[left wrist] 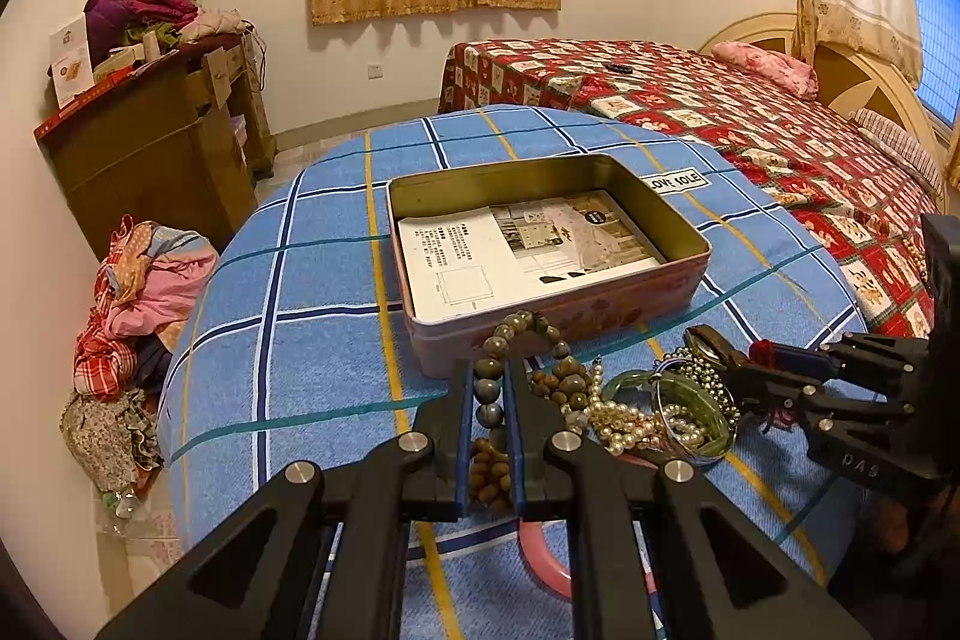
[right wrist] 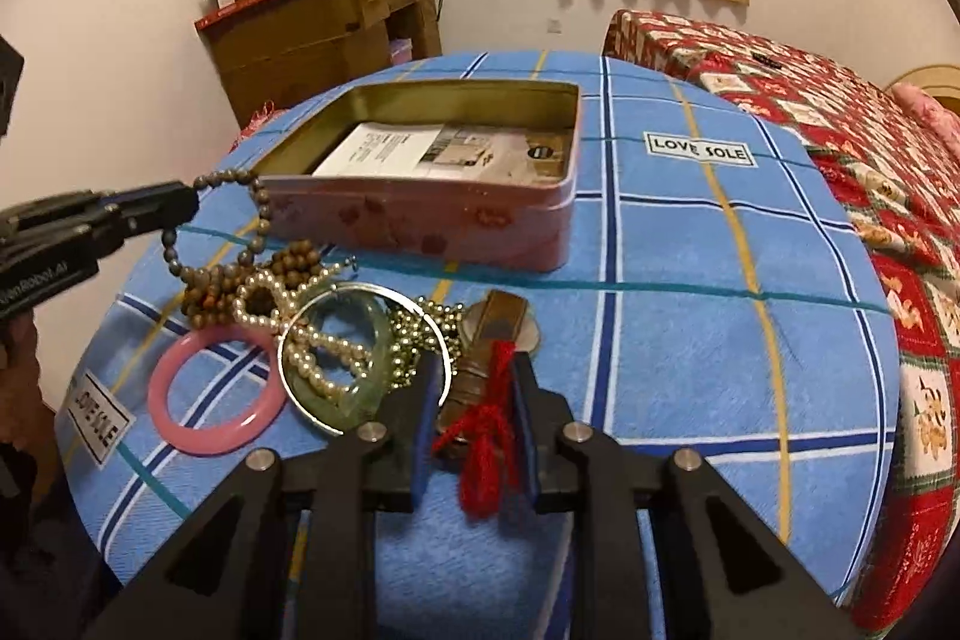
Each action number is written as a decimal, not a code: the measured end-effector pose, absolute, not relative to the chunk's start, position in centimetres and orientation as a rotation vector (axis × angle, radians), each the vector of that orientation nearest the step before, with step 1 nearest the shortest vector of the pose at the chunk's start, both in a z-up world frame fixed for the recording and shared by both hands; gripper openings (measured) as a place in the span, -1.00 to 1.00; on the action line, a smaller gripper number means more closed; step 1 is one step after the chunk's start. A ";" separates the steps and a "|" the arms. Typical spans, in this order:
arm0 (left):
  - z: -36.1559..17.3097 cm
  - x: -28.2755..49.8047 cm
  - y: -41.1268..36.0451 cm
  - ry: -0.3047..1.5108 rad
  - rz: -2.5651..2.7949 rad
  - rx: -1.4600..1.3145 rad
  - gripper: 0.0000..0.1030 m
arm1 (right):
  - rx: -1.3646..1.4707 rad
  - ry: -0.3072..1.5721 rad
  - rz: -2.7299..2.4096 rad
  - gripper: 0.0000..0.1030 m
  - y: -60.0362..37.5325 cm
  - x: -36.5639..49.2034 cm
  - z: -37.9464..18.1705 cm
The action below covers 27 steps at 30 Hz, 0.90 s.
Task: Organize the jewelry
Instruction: 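Close the right tool on the red string charm, then carry the bead bracelet in the left tool into the tin while the right tool carries the red string there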
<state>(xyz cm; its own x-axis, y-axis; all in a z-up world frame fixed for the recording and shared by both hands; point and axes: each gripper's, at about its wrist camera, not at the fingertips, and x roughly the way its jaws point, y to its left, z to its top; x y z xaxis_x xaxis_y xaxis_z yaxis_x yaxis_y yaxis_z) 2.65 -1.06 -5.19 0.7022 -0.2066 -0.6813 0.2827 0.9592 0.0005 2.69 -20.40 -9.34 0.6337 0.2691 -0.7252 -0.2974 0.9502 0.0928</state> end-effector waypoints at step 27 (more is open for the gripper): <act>-0.9 3.8 0.0 0.657 -0.260 0.105 -0.82 | -0.074 0.647 0.274 -0.95 -21.2 2.9 -3.3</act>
